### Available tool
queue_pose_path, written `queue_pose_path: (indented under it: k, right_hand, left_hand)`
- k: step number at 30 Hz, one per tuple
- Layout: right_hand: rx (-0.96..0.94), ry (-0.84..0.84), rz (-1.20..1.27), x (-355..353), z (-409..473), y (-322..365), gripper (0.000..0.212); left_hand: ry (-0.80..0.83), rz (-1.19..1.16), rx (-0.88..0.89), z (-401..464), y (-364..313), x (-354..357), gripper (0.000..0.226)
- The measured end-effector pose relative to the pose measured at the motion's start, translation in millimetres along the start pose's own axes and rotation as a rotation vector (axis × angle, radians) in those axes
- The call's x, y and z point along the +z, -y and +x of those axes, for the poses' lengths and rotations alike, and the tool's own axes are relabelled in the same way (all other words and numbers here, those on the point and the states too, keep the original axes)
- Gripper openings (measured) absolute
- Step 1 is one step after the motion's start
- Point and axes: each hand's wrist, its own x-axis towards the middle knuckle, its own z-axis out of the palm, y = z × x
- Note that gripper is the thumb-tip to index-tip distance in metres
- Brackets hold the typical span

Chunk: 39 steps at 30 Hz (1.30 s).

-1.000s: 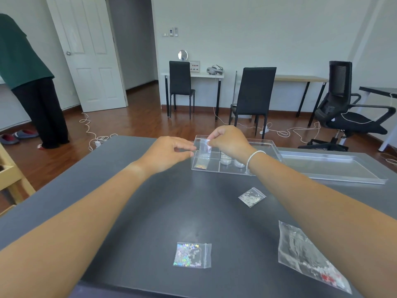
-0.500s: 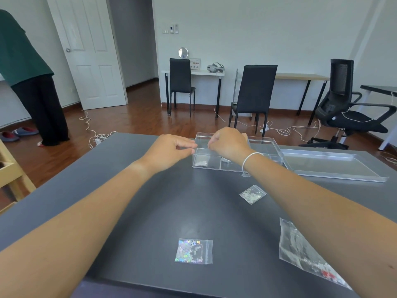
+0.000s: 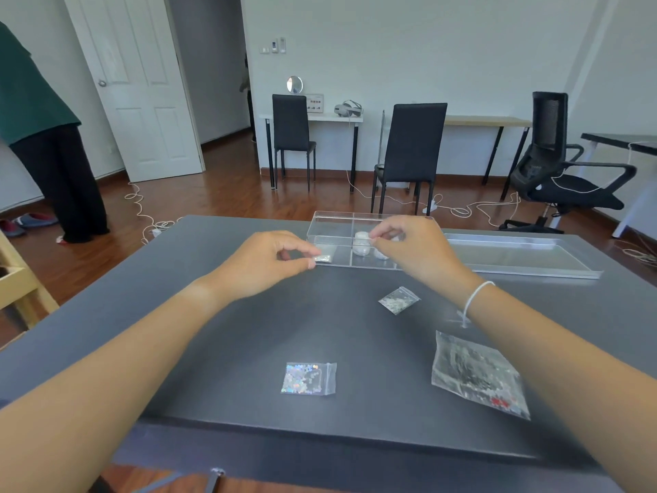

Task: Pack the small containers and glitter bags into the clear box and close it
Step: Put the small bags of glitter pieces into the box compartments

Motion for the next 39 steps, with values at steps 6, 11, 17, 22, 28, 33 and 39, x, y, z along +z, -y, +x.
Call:
queue_pose_path:
  k: [6,11,17,22,28,33,39]
  right_hand:
    - [0.115,0.084,-0.105,-13.7,-32.7,-16.4,0.010]
    - [0.223,0.122,-0.184,-17.2,-48.3,-17.2,0.018]
    - [0.276,0.149,-0.301,-12.4,-62.2,-14.5,0.034]
    - [0.306,0.165,-0.229,-10.4,-62.1,-13.1,0.024]
    - [0.319,0.171,-0.132,-7.3,-59.0,-14.2,0.018]
    - [0.329,0.163,-0.105,-5.7,-54.0,-17.8,0.025]
    - [0.291,0.170,0.037,-7.1,-43.7,-18.1,0.015]
  left_hand:
    - [0.258,-0.018,-0.007,-33.5,-31.4,7.2,0.013]
    - [0.421,0.026,-0.030,-52.9,-47.6,8.5,0.017]
    - [0.559,0.134,-0.064,-68.1,-55.9,12.2,0.027]
    - [0.577,0.146,-0.074,-71.3,-58.5,16.5,0.021]
    - [0.523,0.092,-0.086,-66.5,-60.6,15.7,0.013]
    - [0.385,0.056,-0.088,-48.2,-60.1,5.2,0.016]
    - [0.142,-0.037,-0.063,-12.4,-60.8,-10.7,0.015]
